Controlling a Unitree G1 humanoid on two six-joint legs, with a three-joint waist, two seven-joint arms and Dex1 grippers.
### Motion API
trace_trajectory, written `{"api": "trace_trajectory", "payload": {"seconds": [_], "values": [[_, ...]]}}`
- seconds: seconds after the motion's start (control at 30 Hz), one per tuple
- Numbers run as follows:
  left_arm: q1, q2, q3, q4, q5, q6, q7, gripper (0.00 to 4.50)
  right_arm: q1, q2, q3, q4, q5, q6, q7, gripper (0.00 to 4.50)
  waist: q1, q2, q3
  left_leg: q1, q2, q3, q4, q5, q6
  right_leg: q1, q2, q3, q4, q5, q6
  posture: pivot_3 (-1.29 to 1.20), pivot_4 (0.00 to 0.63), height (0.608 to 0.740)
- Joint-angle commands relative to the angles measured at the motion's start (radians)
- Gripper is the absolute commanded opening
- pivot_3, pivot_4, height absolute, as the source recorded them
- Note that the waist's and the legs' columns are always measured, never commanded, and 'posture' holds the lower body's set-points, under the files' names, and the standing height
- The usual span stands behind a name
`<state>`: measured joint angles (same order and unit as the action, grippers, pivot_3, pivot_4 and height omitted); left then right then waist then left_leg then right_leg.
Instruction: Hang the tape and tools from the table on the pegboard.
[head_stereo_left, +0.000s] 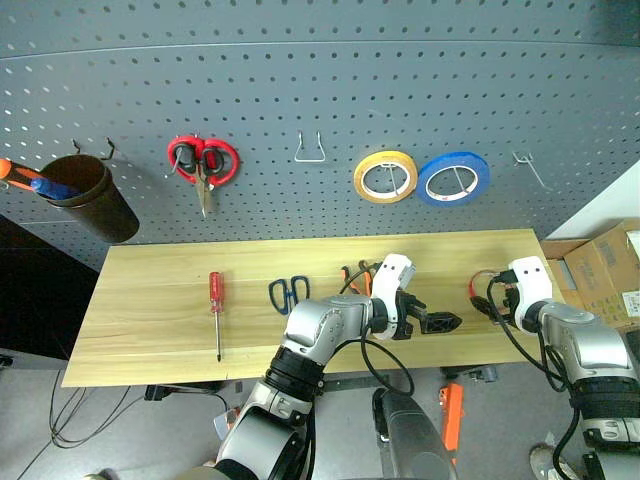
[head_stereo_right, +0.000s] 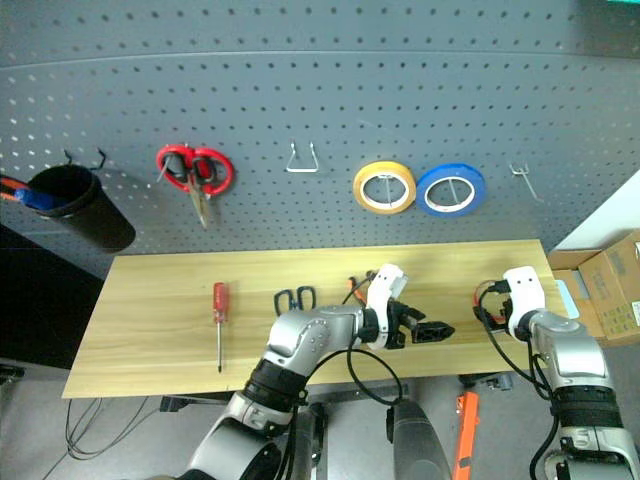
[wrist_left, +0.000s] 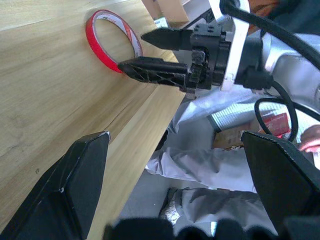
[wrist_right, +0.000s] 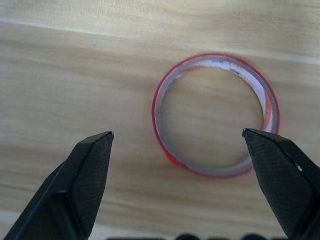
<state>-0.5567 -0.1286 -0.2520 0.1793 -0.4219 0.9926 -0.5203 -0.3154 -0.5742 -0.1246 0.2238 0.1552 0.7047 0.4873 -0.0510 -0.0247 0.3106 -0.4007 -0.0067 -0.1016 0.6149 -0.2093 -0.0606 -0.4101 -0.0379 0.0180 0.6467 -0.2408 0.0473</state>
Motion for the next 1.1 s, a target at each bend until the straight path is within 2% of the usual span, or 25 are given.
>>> {"api": "trace_trajectory", "payload": {"seconds": [0.03, 0.43, 0.63, 0.73, 1.1], "values": [[-0.014, -0.019, -0.002, -0.007, -0.006, -0.015, -0.005, 4.49, -0.027, -0.016, 0.019, 0.019, -0.002, -0.034, 0.042, 4.5, -0.001, 0.0, 0.003, 0.0, 0.0, 0.0, 0.0, 0.0, 0.0, 0.0, 0.0, 0.0, 0.0, 0.0, 0.0, -0.03, 0.356, 0.74], [0.006, -0.016, -0.001, -0.039, -0.007, 0.002, 0.02, 4.49, -0.096, -0.019, 0.074, 0.23, -0.024, -0.125, 0.14, 4.5, 0.002, 0.0, 0.011, 0.0, 0.0, 0.0, 0.0, 0.0, 0.0, 0.0, 0.0, 0.0, 0.0, 0.0, 0.001, 0.01, 0.359, 0.74], [0.012, -0.01, 0.0, -0.056, -0.01, 0.012, 0.031, 4.49, -0.122, -0.005, 0.062, 0.325, -0.01, -0.119, 0.164, 4.5, 0.003, -0.002, 0.012, 0.0, 0.0, 0.0, 0.0, 0.0, -0.001, 0.0, 0.0, 0.0, 0.0, 0.0, 0.001, 0.02, 0.359, 0.74], [0.016, -0.009, -0.002, -0.064, -0.01, 0.016, 0.034, 4.5, -0.129, 0.001, 0.049, 0.335, 0.011, -0.085, 0.179, 3.9, 0.004, -0.004, 0.013, 0.0, 0.0, 0.0, 0.0, 0.0, -0.001, 0.0, 0.0, 0.0, 0.0, 0.0, 0.002, 0.02, 0.355, 0.74], [0.006, -0.013, -0.001, -0.057, -0.008, 0.007, 0.035, 4.5, -0.119, 0.0, 0.046, 0.315, 0.01, -0.088, 0.183, 0.21, 0.01, -0.004, 0.013, 0.0, 0.0, 0.0, 0.0, 0.0, -0.001, 0.0, 0.0, 0.0, 0.0, 0.0, 0.002, 0.02, 0.345, 0.74]]}}
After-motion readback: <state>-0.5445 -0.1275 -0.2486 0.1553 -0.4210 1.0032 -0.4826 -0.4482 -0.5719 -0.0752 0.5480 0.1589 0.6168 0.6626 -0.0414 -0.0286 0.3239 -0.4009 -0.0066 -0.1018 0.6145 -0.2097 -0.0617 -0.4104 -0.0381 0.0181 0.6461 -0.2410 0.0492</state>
